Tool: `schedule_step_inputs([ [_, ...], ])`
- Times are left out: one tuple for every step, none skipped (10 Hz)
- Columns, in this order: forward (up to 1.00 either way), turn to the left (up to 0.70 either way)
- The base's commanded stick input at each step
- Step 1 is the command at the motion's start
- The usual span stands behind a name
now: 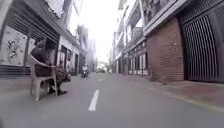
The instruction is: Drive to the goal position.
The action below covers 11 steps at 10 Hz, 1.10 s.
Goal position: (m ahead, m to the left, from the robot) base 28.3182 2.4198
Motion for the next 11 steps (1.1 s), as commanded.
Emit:
schedule_step_inputs([
  [1.0, 0.0],
  [1.0, 0.0],
  [1.0, 0.0],
  [1.0, 0.0],
  [1.0, 0.0],
  [1.0, 0.0],
  [1.0, 0.0],
  [1.0, 0.0],
  [1.0, 0.0],
  [1.0, 0.0],
  [1.0, 0.0],
])
